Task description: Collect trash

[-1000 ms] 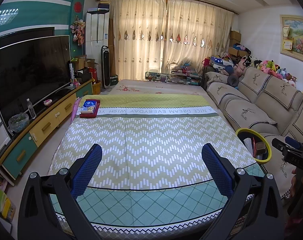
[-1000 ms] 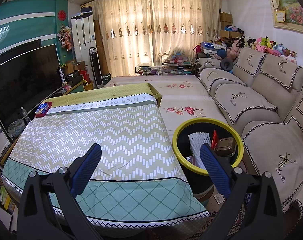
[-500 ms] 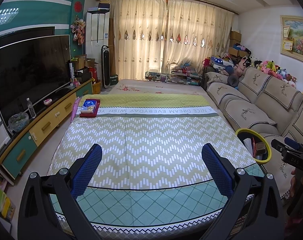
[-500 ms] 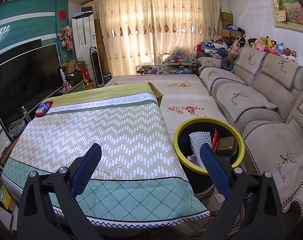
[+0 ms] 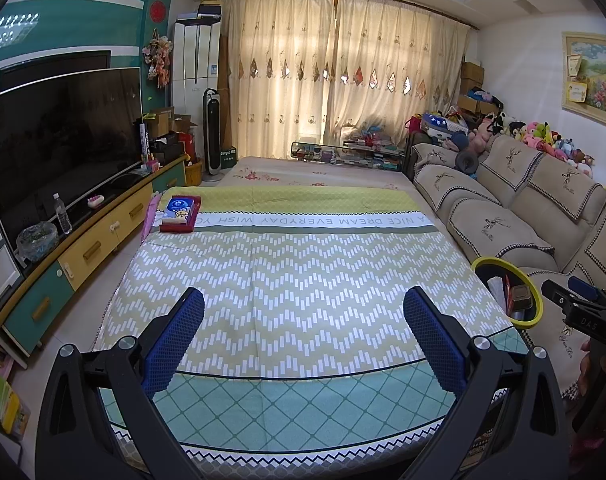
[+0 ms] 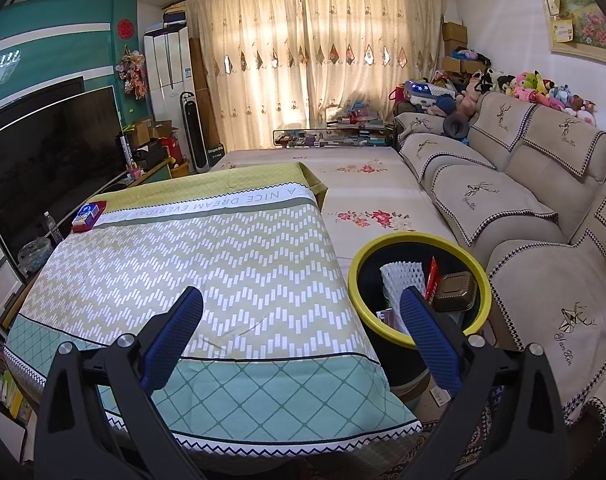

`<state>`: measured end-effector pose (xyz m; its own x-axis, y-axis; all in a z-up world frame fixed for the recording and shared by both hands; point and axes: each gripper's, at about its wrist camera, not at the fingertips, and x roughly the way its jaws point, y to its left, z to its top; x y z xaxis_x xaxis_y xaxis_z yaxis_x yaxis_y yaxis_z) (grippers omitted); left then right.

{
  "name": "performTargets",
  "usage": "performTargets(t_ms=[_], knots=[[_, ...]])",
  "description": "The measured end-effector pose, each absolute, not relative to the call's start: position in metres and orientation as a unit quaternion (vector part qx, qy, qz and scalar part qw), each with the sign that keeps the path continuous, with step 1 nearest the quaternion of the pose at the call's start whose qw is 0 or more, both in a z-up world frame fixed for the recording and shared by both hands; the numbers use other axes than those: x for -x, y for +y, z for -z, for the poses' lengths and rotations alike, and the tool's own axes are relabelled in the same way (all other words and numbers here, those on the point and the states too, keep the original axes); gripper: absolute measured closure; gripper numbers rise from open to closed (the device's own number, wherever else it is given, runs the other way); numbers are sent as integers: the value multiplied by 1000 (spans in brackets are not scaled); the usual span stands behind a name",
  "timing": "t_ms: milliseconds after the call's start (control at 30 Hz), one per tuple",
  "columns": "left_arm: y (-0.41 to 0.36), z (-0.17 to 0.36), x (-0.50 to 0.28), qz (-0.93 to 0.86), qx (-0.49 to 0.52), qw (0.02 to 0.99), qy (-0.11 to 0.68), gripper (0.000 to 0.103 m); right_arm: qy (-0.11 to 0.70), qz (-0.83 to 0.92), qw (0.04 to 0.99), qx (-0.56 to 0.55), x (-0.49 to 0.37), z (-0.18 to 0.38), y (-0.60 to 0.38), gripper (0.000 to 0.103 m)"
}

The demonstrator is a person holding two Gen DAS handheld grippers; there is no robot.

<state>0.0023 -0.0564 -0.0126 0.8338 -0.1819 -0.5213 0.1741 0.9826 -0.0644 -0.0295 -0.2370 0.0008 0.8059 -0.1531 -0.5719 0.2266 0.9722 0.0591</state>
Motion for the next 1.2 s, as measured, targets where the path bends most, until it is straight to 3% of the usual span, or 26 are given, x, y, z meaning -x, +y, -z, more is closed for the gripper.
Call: performTargets(t_ms=[933,1200], knots=[[-55,25,-12,95,11,955,282,5,304,93,946,-63,25,7,-235,9],[-37,45,-62,64,19,950,305,5,326,67,940,-72,-22,17,-237,7]])
